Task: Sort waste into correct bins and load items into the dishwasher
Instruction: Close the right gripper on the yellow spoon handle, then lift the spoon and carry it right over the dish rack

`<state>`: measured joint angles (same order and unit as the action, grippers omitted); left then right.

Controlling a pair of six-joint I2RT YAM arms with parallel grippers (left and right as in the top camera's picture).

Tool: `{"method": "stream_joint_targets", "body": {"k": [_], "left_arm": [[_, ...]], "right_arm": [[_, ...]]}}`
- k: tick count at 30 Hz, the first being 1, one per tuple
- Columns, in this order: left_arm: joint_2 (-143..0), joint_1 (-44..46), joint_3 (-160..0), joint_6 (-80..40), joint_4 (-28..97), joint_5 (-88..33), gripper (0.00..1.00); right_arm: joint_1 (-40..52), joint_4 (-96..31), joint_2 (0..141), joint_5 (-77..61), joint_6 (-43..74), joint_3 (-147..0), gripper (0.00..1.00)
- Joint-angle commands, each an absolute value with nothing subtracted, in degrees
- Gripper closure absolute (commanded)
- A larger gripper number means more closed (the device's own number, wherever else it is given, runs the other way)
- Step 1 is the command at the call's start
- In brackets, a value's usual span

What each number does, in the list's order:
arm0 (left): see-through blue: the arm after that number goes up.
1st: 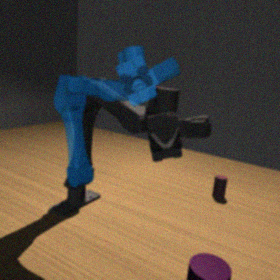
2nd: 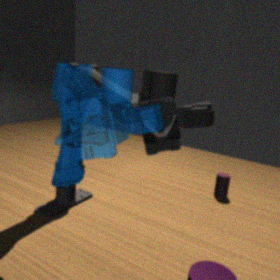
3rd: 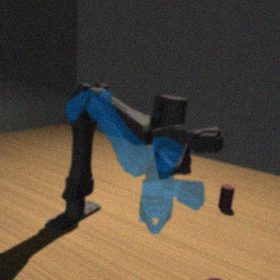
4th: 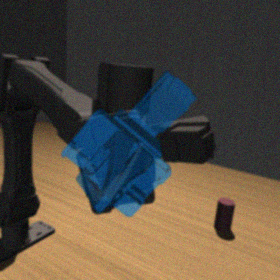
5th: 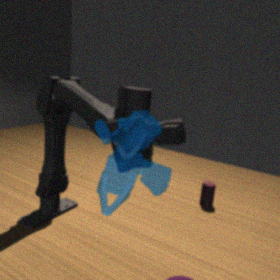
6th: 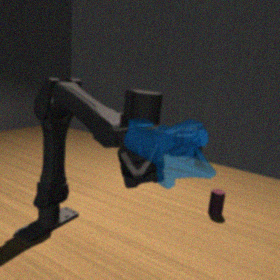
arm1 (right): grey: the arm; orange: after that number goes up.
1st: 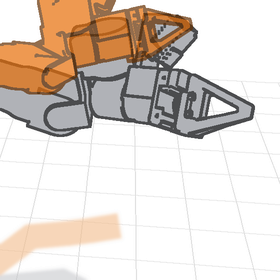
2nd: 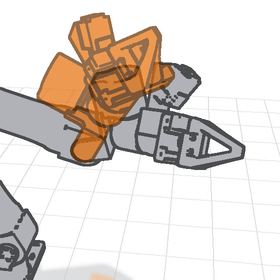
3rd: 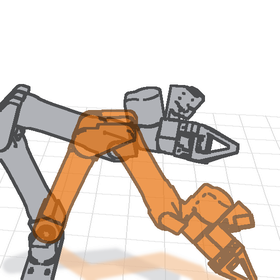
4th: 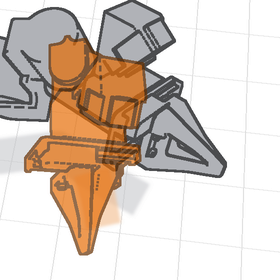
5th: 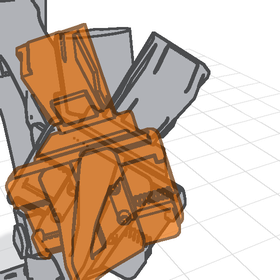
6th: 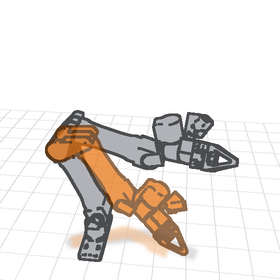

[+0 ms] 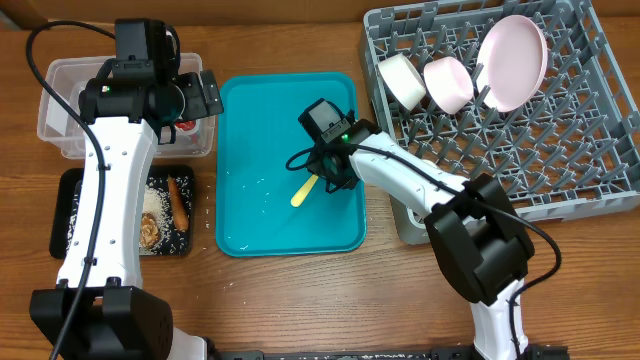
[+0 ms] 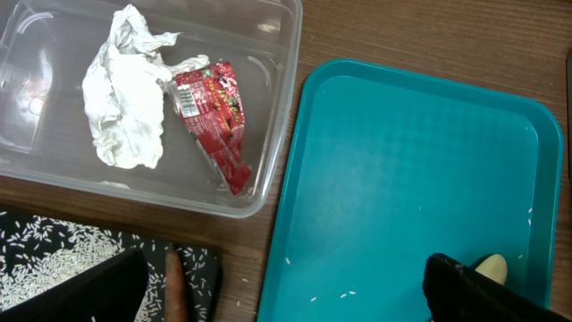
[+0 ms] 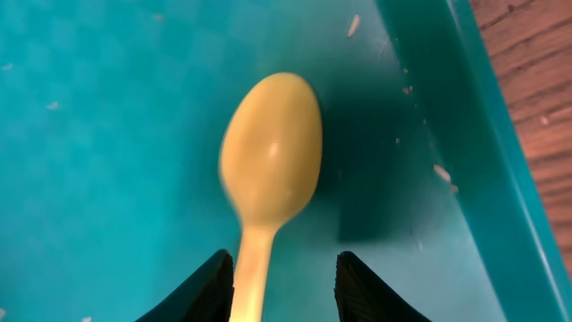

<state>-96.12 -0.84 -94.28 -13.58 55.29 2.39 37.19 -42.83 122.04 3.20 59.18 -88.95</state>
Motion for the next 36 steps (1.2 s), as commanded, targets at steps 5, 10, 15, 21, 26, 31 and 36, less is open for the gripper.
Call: {"method": "stream_joint_targets", "body": {"k": [5, 10, 15, 21, 26, 31, 36], "left_arm": [[-96.3, -1.1, -95.0, -14.2, 55.4, 3.2, 0.00], [-96.3, -1.1, -95.0, -14.2, 55.4, 3.2, 0.00], [-96.3, -1.1, -95.0, -14.2, 55.4, 3.2, 0.00], [-96.3, -1.1, -95.0, -14.2, 55.4, 3.2, 0.00], [-96.3, -1.1, -95.0, -14.2, 55.4, 3.2, 0.00], [-96.3, -1.1, -95.0, -14.2, 55.4, 3.2, 0.00], [-96.3, -1.1, -95.0, -14.2, 55.5, 3.2, 0.00]], "right_arm": [[36.2, -39.7, 128.2, 0.1, 61.6, -88.8, 0.55], [35.0, -36.6, 129.2, -0.1, 61.5, -88.8, 0.56], [35.0, -34.1, 130.5, -0.2, 61.2, -88.8, 0.70], [34.8, -32.7, 131.4, -3.4, 57.5, -88.8, 0.87], [34.6, -32.4, 131.4, -5.2, 55.5, -88.8, 0.96], [33.0, -34.5, 131.2, -12.1, 50.0, -91.2, 0.96], [29.9, -42.0, 128.4, -13.2, 43.1, -95.4, 0.96]]}}
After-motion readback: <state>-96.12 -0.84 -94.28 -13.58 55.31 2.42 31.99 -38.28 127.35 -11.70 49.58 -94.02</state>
